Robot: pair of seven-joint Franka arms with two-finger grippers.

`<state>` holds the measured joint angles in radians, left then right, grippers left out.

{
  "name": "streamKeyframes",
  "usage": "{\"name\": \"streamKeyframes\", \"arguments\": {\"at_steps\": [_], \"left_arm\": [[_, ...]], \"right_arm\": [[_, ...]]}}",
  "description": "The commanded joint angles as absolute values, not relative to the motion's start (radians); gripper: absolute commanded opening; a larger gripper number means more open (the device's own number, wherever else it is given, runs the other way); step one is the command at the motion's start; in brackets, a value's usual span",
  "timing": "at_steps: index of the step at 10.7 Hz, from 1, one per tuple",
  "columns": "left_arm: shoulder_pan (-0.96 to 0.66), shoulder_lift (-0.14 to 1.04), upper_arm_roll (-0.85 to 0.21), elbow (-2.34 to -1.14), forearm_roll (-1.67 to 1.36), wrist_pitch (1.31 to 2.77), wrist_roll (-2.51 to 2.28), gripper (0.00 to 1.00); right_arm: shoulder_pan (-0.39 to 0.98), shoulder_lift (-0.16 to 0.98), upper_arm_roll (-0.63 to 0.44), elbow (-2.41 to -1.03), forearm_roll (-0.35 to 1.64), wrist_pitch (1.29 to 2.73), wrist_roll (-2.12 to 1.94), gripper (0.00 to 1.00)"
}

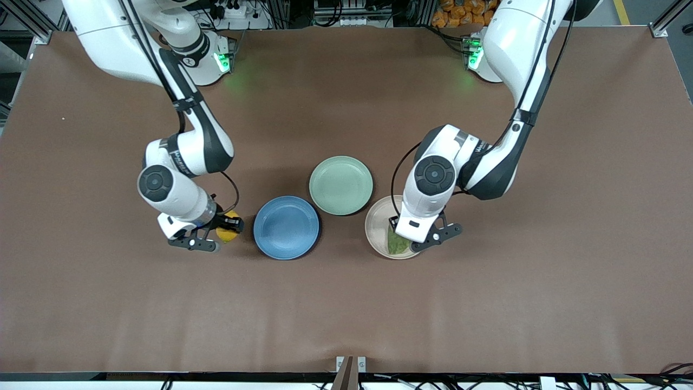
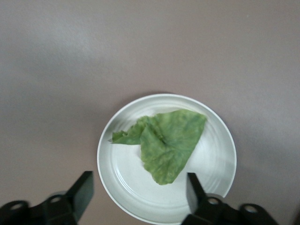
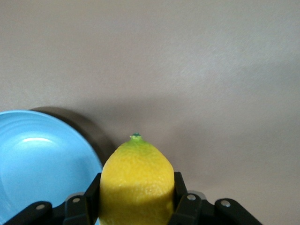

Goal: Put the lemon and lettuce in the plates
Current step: 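Release the lettuce onto the beige plate while the right gripper carries the lemon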

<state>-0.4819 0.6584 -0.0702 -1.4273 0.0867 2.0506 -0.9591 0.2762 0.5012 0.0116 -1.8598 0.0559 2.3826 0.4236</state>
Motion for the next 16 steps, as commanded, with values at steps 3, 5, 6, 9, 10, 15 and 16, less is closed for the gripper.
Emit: {"name": "streamKeyframes", "arguments": {"at_steps": [3,5,6,9,10,15,16], "left_arm": [[-0.362,0.598,-0.066,-1.437,0.109,2.034,-0.81,1.0],[-0.312,0.586,-0.066,-1.439,0.107,1.979,-0.706,1.0],[-0.273,0.572,-0.069,-1.442,0.097,1.956,-0.704,1.0],[-0.168,0.548,-0.075,-1.486,0.008,1.945,-0.781,1.0],[-0.147,0.517,-0.075,-1.526,-0.017,1.948,-0.781,1.0],[-0.14,0.315,-0.078,-1.878,-0.057,2.173,-0.805,1.0],[-0.141,0.266,-0.087,-1.957,-0.057,2.218,-0.814,1.0]], "right_arm": [[0.383,0.592,0.005,-1.752,0.063,2.379,0.595,0.13],[0.419,0.632,0.003,-1.712,0.061,2.397,0.643,0.13],[0.422,0.638,0.003,-1.712,0.063,2.42,0.65,0.13],[0.452,0.673,0.003,-1.712,0.06,2.491,0.699,0.19],[0.462,0.675,0.003,-1.712,0.058,2.493,0.699,0.19],[0.486,0.675,0.002,-1.713,-0.061,2.494,0.687,0.45],[0.486,0.676,0.002,-1.715,-0.086,2.493,0.681,0.49]]}}
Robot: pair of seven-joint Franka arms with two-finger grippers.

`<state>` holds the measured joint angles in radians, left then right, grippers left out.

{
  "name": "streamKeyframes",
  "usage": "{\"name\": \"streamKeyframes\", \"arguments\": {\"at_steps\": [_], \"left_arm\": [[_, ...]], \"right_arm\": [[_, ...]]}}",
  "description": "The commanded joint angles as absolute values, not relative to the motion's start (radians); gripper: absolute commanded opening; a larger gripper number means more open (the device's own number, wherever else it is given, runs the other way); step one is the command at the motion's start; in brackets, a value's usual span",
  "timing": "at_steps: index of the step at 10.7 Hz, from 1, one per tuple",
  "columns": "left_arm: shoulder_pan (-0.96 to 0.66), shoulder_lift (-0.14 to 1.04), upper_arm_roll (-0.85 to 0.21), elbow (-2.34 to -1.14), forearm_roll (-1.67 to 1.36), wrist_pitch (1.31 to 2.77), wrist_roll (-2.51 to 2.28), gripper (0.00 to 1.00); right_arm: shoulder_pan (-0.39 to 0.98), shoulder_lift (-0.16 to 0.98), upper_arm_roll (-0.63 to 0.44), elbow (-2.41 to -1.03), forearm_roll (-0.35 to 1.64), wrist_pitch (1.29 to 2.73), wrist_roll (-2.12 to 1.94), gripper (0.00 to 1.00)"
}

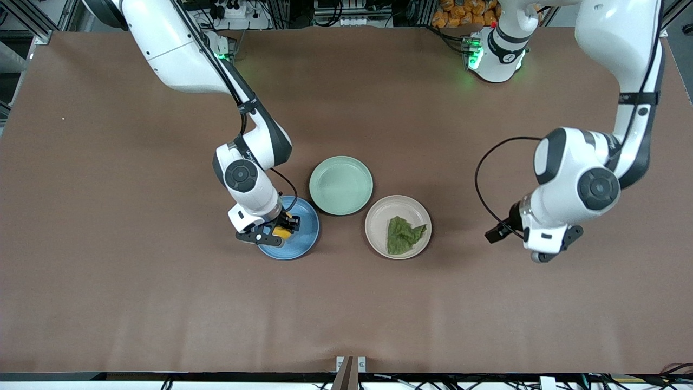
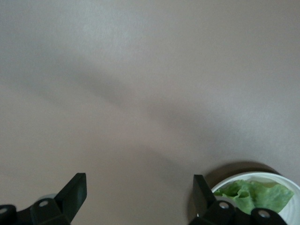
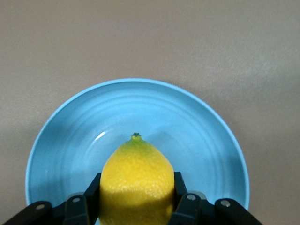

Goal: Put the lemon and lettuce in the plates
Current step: 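Lower the lemon onto the blue plate and open the right gripper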

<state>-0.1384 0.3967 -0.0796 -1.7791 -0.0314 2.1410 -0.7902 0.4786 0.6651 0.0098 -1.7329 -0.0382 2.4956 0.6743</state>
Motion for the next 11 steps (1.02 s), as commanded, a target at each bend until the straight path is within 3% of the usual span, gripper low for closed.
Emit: {"name": "streamKeyframes", "arguments": {"at_steps": [1,2,3,4,9,11], "left_arm": [[-0.14,0.226,-0.106,-2.02,-0.057,2.259,-0.818,1.0],[-0.14,0.201,-0.113,-2.052,-0.057,2.269,-0.819,1.0],[-0.138,0.181,-0.121,-2.075,-0.055,2.269,-0.821,1.0],[-0.135,0.173,-0.121,-2.077,-0.055,2.269,-0.815,1.0],[-0.112,0.078,-0.121,-2.095,-0.038,2.237,-0.528,1.0],[-0.112,0.034,-0.124,-2.147,-0.037,2.238,-0.528,1.0]], "right_arm": [[0.486,0.676,0.002,-1.717,-0.101,2.493,0.677,0.53],[0.486,0.678,0.002,-1.715,-0.103,2.493,0.675,0.58],[0.486,0.683,0.002,-1.717,-0.101,2.493,0.68,0.76],[0.488,0.684,0.002,-1.717,-0.103,2.493,0.684,1.0],[0.477,0.652,0.006,-1.709,-0.08,2.476,0.779,1.0],[0.46,0.603,0.006,-1.707,-0.058,2.398,0.772,1.0]]}}
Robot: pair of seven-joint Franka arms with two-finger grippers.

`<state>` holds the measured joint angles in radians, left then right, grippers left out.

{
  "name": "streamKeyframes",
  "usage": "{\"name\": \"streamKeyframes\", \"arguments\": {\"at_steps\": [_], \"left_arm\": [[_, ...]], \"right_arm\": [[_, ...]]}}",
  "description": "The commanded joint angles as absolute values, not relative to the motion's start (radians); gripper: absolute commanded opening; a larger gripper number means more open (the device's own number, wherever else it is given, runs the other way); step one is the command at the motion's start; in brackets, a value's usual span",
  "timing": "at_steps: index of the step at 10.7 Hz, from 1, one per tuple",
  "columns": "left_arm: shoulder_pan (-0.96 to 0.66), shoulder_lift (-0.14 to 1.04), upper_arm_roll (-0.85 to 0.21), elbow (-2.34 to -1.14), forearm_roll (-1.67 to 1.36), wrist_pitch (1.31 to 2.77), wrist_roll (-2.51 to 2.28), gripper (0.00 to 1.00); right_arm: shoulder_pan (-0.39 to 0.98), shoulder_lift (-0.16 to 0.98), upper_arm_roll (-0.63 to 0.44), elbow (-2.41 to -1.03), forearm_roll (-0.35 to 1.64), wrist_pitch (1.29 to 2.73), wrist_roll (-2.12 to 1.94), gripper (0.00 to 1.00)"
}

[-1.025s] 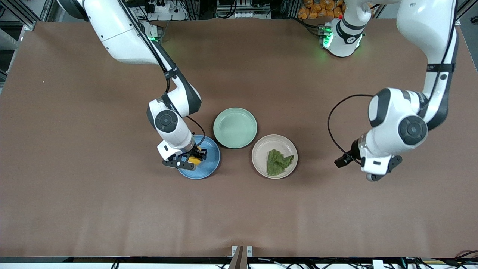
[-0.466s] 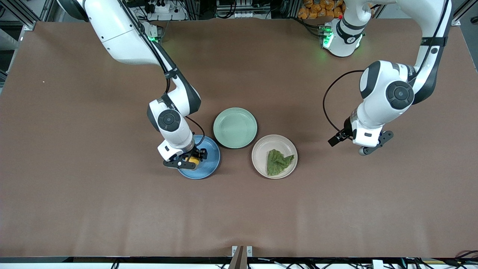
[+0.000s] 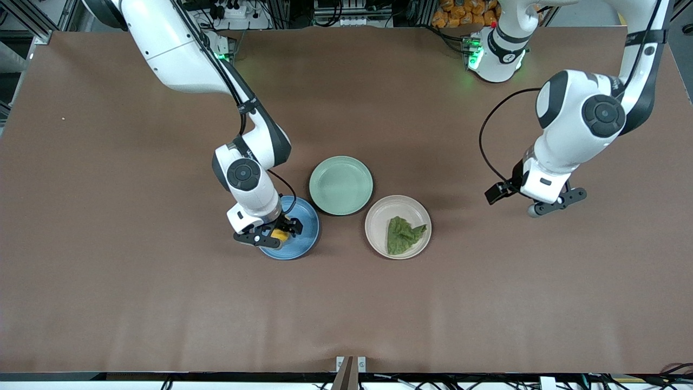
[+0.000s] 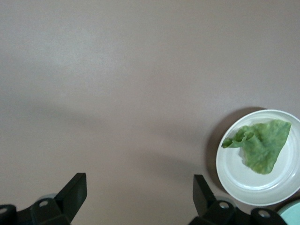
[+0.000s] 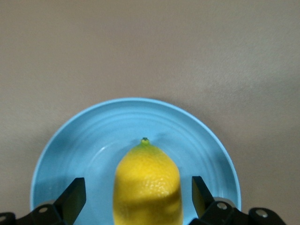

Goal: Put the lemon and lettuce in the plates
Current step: 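Lower the lemon onto the blue plate and open the right gripper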

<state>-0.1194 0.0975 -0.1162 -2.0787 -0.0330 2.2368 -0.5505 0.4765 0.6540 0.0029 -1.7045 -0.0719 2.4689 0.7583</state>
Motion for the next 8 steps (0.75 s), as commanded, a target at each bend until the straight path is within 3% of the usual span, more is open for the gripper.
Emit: {"name": "streamKeyframes", "arguments": {"at_steps": [1,6,8], "left_arm": [[-0.113,0.019,-0.124,-2.155,-0.038,2.237,-0.523,1.0],[-0.112,-0.046,-0.124,-2.109,-0.038,2.233,-0.365,1.0],[-0.113,-0.058,-0.124,-2.056,-0.038,2.157,-0.301,1.0]], "right_arm": [[0.45,0.574,0.006,-1.706,-0.058,2.352,0.759,1.0],[0.374,0.471,0.006,-1.677,-0.057,2.084,0.554,1.0],[0.339,0.463,0.005,-1.608,-0.057,1.924,0.451,1.0]]}}
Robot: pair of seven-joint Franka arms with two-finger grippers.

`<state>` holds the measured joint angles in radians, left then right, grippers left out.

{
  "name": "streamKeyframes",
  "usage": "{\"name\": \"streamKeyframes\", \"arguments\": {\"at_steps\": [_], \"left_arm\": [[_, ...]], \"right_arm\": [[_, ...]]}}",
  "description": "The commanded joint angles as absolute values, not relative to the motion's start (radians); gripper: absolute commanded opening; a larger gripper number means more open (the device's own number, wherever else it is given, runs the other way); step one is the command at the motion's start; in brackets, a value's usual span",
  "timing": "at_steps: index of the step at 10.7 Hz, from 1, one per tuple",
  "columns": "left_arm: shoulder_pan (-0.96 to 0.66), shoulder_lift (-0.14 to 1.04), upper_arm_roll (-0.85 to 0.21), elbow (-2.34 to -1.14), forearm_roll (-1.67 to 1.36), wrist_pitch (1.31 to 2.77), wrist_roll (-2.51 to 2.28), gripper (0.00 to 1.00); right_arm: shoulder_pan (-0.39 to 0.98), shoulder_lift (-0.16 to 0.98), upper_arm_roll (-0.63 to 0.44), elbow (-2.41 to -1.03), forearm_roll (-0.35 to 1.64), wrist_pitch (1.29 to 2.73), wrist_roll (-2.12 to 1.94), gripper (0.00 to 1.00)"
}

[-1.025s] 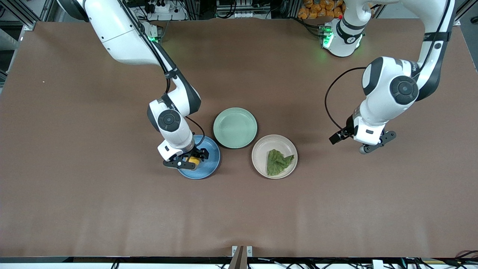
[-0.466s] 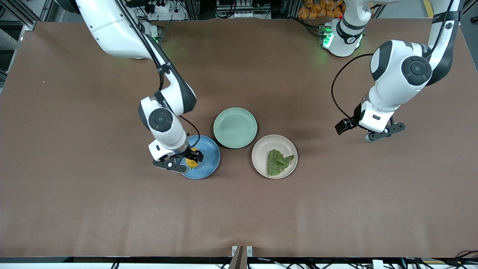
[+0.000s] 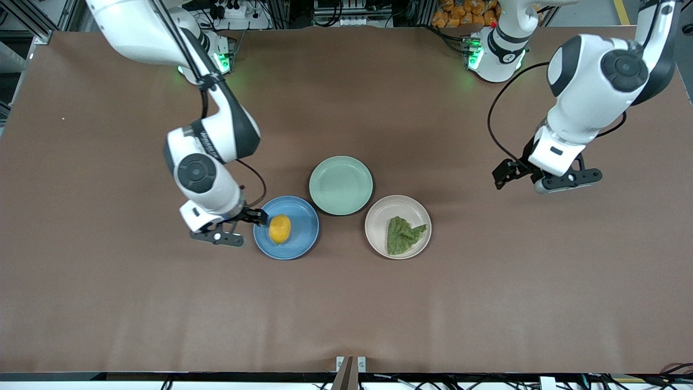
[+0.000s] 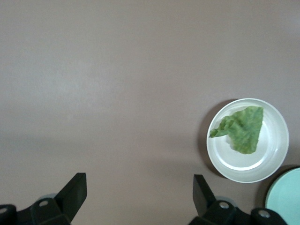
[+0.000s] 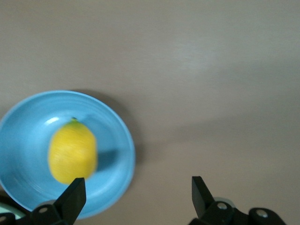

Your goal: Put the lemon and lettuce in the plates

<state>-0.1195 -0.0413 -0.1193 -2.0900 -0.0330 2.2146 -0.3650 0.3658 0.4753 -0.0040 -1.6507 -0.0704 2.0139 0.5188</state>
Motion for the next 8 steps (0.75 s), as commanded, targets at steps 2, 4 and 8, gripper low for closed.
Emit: {"name": "streamKeyframes", "arguments": {"at_steps": [2,4,8], "left_arm": [[-0.112,-0.055,-0.123,-1.982,-0.038,2.074,-0.137,1.0],[-0.11,-0.045,-0.121,-1.884,-0.038,1.966,-0.126,1.0],[-0.109,-0.029,-0.112,-1.717,-0.046,1.795,-0.115,1.0]], "right_arm": [[0.307,0.463,-0.001,-1.539,-0.058,1.798,0.422,1.0],[0.253,0.463,-0.003,-1.471,-0.06,1.699,0.42,1.0],[0.158,0.437,-0.003,-1.427,-0.06,1.635,0.331,1.0]]}}
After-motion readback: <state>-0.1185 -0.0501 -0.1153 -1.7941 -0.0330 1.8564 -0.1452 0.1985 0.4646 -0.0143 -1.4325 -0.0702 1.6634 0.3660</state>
